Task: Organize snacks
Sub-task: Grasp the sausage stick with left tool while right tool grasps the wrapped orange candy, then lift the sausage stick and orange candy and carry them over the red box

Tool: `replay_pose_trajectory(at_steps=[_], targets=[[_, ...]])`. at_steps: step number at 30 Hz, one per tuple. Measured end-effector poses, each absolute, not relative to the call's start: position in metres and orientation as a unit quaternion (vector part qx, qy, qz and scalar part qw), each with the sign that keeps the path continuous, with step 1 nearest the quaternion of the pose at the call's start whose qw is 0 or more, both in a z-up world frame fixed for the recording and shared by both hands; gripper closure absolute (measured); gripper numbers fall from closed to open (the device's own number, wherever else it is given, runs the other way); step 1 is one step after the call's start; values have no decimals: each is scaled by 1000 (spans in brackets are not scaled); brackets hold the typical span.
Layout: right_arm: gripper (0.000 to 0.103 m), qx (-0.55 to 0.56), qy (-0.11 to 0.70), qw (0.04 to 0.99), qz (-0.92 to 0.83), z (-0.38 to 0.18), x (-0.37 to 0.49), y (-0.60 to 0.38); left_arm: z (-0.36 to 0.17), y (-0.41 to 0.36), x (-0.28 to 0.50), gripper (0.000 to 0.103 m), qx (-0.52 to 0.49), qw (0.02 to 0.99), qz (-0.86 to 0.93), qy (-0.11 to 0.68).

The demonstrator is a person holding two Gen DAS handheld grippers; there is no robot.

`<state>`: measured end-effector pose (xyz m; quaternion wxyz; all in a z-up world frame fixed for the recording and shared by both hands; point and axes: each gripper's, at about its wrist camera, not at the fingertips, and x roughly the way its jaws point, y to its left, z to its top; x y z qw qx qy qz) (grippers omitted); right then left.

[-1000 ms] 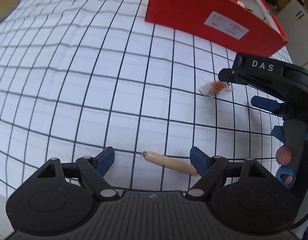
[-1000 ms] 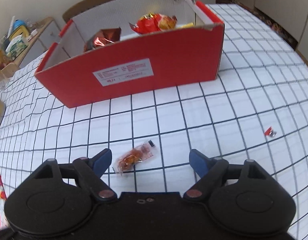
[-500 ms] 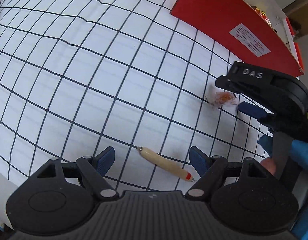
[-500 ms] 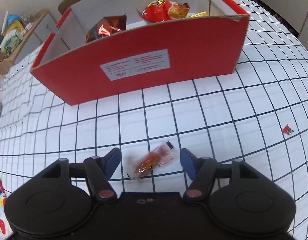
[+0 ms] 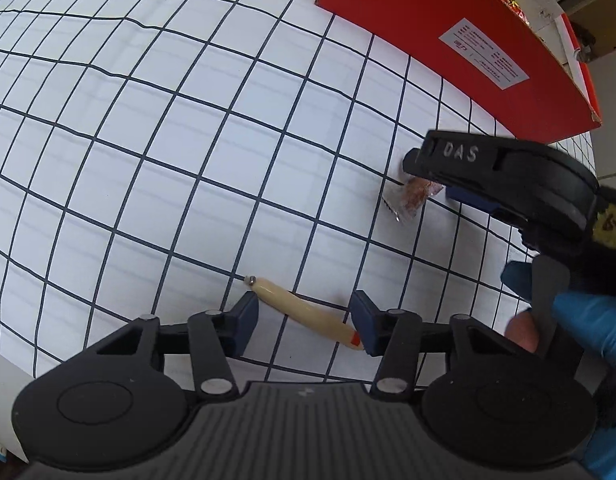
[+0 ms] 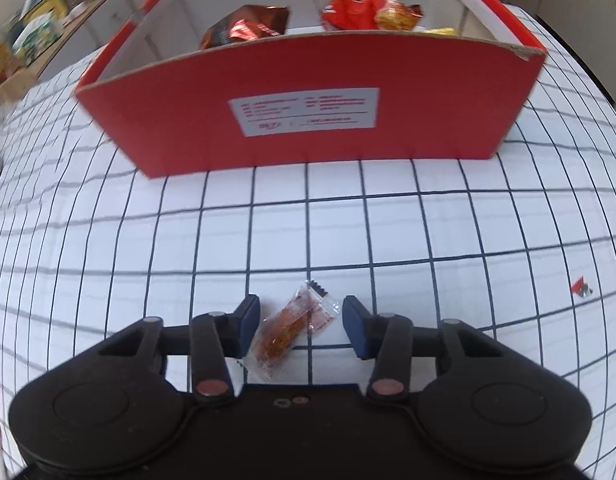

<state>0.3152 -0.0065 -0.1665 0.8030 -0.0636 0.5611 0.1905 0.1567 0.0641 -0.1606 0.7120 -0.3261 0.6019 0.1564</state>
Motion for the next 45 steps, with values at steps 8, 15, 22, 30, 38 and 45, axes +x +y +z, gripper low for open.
replay_pose_trajectory(at_steps=[8,15,22,30,38,45], targets=[[74,-112,552,787,251,-163,302,-28,-165,69,156,73,-328,708,147,608],[78,-133,539,782,282,-156,275,-62,-161,63,160,91,-292,733,129,600],[83,-124,520,797,282,-145,251,-97,-161,67,179,93,-242,769,90,585],[83,-103,525,799,273,-147,239,-119,-161,57,185,93,-202,781,49,589],[82,-75,531,801,265,-145,229,-129,-152,63,180,93,-223,785,48,576],[82,-48,536,806,246,-145,222,-133,-155,52,170,91,-208,781,63,586]])
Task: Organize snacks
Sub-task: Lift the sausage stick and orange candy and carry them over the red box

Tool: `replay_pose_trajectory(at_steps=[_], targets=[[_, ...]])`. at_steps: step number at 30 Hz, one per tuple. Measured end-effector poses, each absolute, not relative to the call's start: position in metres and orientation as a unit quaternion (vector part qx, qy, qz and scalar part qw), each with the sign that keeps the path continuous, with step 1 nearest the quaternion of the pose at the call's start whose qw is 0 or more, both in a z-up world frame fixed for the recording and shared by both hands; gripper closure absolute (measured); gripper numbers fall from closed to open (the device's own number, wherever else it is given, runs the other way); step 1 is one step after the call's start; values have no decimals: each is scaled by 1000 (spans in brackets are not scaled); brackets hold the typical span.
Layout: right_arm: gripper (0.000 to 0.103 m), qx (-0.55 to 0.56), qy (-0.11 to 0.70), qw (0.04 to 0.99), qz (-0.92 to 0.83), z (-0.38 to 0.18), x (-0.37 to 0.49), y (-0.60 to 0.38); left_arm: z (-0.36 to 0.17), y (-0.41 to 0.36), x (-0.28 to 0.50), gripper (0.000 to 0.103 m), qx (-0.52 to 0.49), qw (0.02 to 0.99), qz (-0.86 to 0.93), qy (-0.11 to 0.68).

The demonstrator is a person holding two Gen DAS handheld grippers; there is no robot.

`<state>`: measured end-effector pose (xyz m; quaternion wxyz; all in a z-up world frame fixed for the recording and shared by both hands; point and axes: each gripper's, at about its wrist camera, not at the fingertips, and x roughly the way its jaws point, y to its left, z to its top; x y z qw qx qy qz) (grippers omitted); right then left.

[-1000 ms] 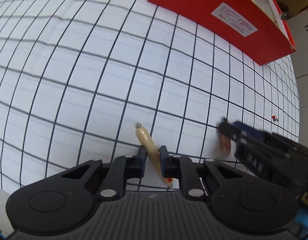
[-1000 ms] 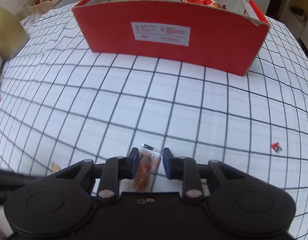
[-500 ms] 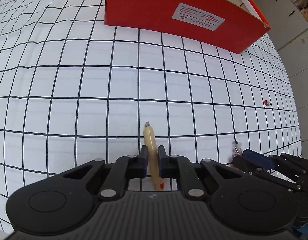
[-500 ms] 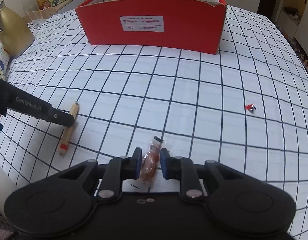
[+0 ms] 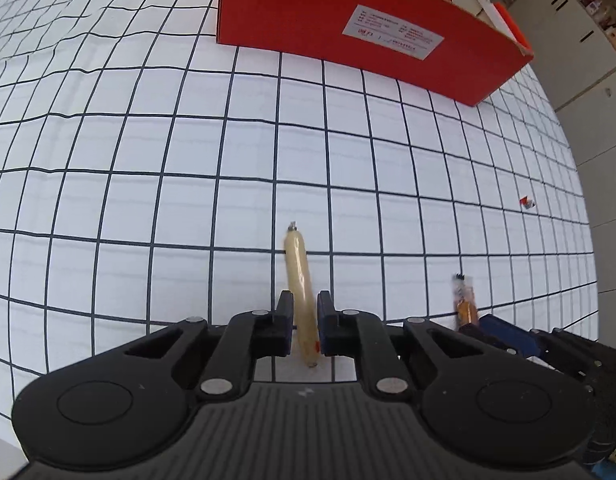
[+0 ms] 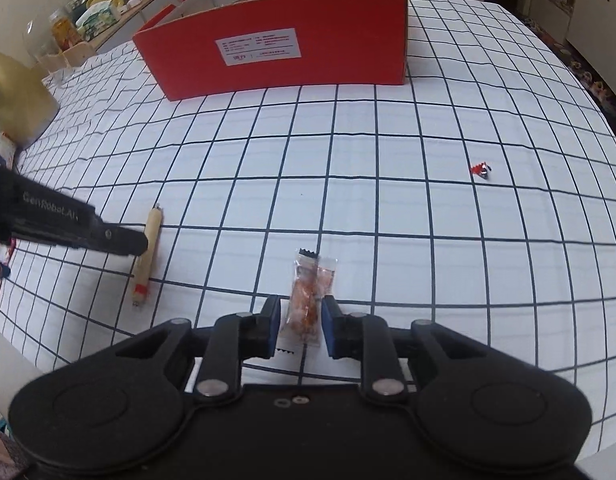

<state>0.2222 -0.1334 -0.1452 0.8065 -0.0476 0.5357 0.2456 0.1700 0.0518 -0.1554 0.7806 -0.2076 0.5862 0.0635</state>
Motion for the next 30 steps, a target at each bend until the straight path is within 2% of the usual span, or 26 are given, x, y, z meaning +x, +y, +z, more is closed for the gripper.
replay_pose_trajectory(at_steps=[10,20,30], targets=[[81,-67,537,809,231,-152,221,-119,-164,31,173,89,-165,787,62,591],[82,-89,524,816,227,-153,217,-113,-166,36,175,92,-174,791,67,583],[85,-57,509,828,230,-142,218,-123,-169,62,166,93,-262,765,60,585]])
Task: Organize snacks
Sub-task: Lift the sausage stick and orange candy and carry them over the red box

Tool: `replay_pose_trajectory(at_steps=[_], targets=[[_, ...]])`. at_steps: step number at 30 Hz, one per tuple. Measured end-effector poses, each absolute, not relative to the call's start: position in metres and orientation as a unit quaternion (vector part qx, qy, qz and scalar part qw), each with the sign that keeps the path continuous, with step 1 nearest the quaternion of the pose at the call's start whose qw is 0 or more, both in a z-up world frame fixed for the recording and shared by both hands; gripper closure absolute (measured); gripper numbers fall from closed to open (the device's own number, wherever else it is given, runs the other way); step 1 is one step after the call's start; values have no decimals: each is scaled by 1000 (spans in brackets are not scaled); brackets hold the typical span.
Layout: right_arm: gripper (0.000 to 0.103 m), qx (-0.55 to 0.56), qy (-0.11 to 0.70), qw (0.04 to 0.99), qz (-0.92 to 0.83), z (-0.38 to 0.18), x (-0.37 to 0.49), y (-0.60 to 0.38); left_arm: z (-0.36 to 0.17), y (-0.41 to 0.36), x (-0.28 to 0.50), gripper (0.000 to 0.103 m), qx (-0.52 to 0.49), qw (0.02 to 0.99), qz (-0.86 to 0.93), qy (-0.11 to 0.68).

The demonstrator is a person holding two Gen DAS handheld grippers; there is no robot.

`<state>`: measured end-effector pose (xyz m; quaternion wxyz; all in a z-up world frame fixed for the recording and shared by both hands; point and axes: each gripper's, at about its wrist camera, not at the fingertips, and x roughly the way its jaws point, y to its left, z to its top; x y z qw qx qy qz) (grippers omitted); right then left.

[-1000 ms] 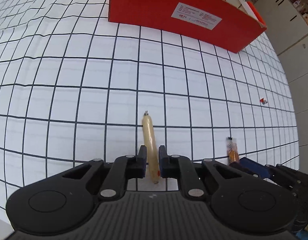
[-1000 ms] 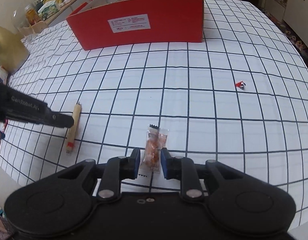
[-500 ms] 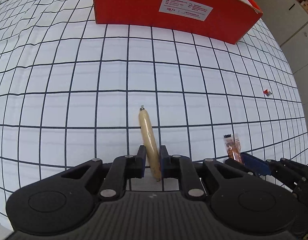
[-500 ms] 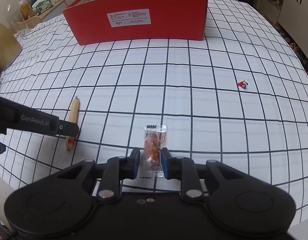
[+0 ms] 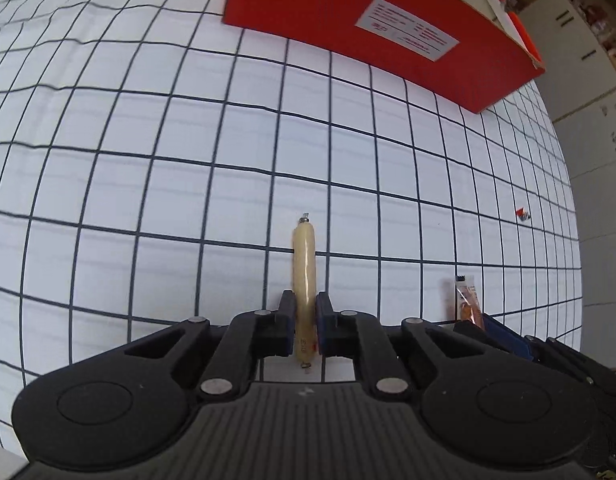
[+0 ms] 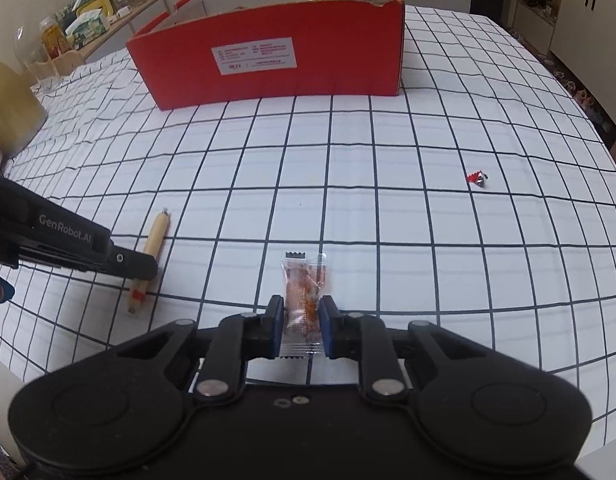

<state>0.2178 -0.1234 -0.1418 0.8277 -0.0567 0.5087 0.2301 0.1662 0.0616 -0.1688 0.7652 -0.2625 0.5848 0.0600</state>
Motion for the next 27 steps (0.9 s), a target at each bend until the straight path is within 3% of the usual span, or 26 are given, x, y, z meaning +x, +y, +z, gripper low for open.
replay_pose_trajectory(at_steps=[27], targets=[[85,-50,407,873,264,-41,269,-104,-58,76,206,93,-249,837,46,484]])
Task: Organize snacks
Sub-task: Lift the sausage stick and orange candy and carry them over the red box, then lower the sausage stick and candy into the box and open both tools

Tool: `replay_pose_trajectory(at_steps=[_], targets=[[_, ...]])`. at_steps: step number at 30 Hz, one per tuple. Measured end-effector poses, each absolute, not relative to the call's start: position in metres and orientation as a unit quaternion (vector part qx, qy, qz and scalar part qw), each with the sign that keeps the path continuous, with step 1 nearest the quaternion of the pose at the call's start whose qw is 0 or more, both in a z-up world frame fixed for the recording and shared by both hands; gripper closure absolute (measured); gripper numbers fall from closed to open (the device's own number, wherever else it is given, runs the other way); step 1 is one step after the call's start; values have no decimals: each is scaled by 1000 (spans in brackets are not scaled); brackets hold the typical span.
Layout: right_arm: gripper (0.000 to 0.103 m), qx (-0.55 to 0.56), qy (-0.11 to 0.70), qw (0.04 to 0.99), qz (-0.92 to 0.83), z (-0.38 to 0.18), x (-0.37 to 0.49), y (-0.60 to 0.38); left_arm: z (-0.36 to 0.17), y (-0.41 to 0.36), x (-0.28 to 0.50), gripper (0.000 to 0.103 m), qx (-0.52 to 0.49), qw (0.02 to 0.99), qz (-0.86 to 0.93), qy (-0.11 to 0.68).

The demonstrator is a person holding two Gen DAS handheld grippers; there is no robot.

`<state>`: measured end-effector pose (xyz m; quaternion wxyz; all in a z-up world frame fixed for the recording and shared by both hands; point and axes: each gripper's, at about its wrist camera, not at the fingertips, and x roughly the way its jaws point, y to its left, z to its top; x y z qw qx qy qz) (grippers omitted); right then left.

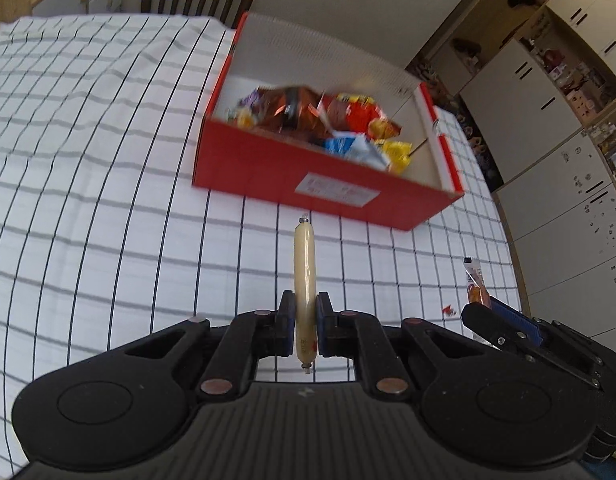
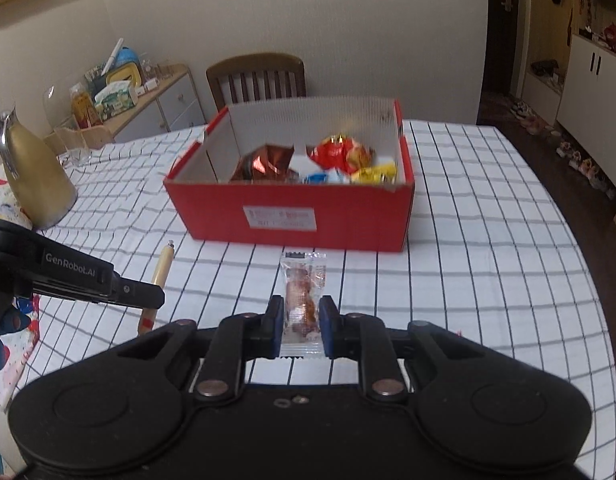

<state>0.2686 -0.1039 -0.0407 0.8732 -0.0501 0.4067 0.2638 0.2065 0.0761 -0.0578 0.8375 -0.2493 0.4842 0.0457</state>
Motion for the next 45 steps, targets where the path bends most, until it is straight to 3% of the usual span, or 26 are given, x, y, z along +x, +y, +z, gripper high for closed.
replay_pose_trajectory(at_steps=[17,45], targets=[[85,-76,351,896,259,-18,333,-73,-18,83,280,93,-182,876,55,444],[85,-95,419,866,256,-77,427,-14,-72,118,385,93,-80,854,114,502]])
